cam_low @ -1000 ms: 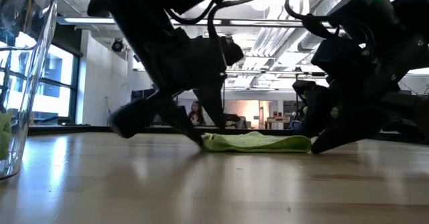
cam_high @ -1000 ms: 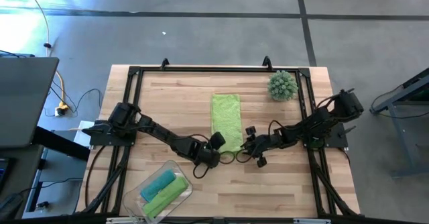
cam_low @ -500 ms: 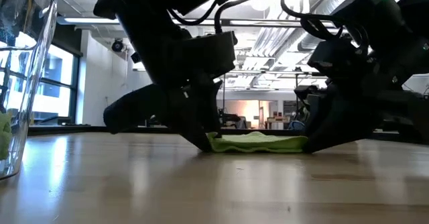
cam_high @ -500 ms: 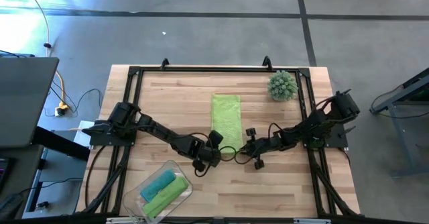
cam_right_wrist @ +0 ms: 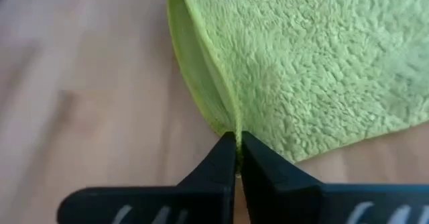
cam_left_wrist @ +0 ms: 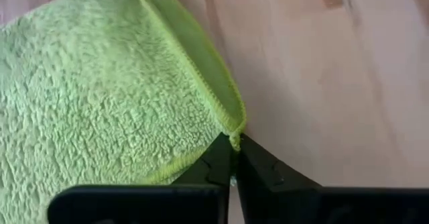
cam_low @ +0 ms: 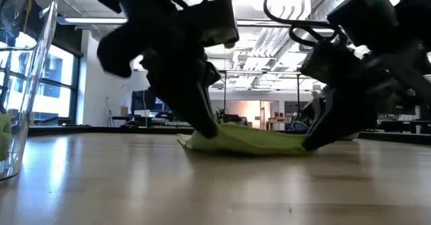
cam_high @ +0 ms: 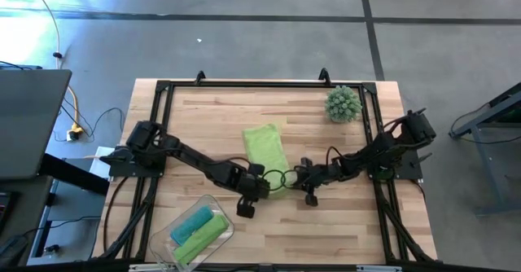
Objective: Roll microfiber towels into tight, uniform cylinder then place into a basket
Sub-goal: Roll the light green microfiber cloth
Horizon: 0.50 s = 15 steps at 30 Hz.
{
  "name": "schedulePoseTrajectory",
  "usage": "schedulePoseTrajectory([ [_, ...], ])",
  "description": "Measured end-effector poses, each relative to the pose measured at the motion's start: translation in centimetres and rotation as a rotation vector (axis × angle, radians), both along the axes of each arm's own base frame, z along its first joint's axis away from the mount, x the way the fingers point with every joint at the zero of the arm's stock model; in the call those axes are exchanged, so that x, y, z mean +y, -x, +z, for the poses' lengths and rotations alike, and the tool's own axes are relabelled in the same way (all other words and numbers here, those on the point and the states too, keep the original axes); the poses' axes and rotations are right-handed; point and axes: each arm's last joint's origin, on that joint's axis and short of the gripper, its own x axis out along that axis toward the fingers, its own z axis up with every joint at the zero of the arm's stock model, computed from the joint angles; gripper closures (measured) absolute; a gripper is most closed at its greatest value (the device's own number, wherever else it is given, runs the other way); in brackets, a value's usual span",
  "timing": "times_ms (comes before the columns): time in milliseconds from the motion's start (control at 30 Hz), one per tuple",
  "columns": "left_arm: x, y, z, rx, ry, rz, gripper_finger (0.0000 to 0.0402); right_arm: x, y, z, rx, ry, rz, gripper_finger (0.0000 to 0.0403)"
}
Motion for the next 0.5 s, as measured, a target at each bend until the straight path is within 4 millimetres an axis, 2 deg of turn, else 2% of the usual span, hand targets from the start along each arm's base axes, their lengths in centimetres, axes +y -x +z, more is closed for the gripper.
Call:
schedulePoseTrajectory([
  [167,0.5,0.4,1.4,-0.003,0.064,0.097,0.0399,-0.6,-0.5,0.4,0.011,-0.238,-0.059,0.0399],
  [300,1.1,1.0,1.7,0.046,0.099,0.245,0.0398,-1.3,-0.9,0.8,0.012,-0.394,-0.103,0.0399],
  [500,2.0,1.9,1.3,0.139,0.137,0.495,0.04,-2.9,-1.4,1.1,-0.022,-0.426,-0.191,0.0398],
])
